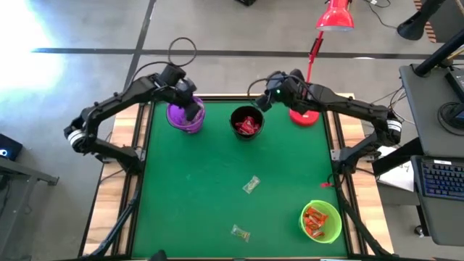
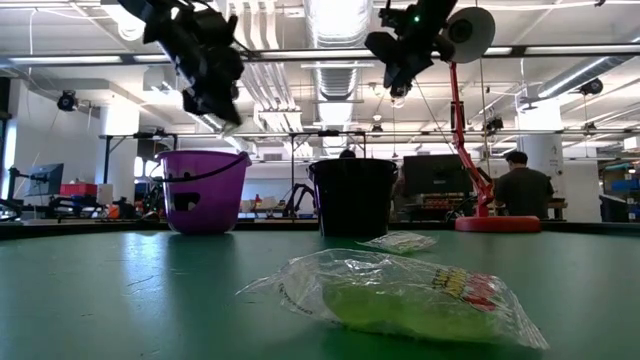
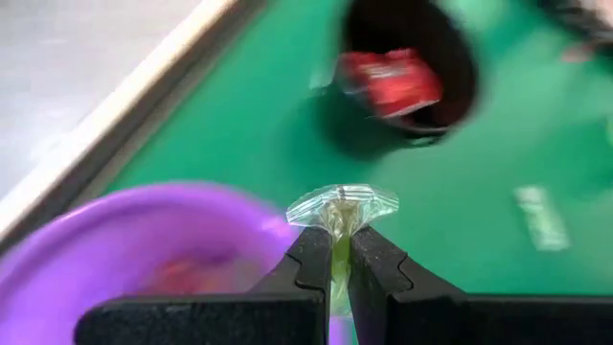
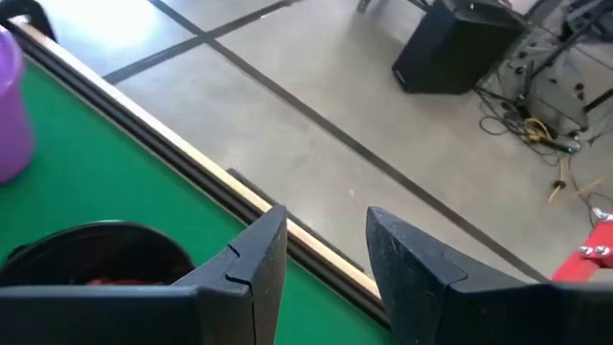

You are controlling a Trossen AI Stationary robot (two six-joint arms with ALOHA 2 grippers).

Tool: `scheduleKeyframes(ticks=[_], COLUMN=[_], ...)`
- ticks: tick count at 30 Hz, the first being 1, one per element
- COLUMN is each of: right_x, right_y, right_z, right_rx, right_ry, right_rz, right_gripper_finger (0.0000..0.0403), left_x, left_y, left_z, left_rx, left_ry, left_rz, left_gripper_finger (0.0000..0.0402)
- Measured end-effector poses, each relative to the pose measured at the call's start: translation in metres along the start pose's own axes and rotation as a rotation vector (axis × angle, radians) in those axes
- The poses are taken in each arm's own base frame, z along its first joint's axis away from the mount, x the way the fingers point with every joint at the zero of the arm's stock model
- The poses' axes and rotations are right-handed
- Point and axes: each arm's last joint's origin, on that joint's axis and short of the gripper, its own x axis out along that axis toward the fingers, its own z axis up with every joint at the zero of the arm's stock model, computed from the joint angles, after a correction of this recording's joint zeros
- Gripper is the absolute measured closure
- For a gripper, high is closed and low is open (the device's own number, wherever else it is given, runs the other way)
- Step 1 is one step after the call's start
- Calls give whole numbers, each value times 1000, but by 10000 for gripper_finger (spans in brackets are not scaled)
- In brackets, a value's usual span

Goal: Sort candy
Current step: Put the green gummy into the violet bucket, then put the green candy pack into the purple bucket

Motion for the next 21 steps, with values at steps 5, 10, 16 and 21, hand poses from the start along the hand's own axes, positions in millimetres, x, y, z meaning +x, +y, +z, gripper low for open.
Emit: scheduleKeyframes(ticks=[5, 10, 16, 21], right_x=[7, 8, 8, 7], right_y=[-9, -8, -7, -7], right_z=[1, 0, 0, 0], right_rx=[27, 33, 36, 36], right_ry=[19, 36, 37, 37], right_rz=[16, 116, 119, 123], right_gripper_finger=[264, 264, 264, 264], left_x=[-8, -6, -4, -4], left_y=[11, 13, 14, 14], left_z=[-14, -19, -18, -18], left_rx=[-6, 10, 28, 27], left_ry=[140, 211, 211, 210], left_rz=[274, 312, 310, 310], left_gripper_finger=[401, 397, 358, 307])
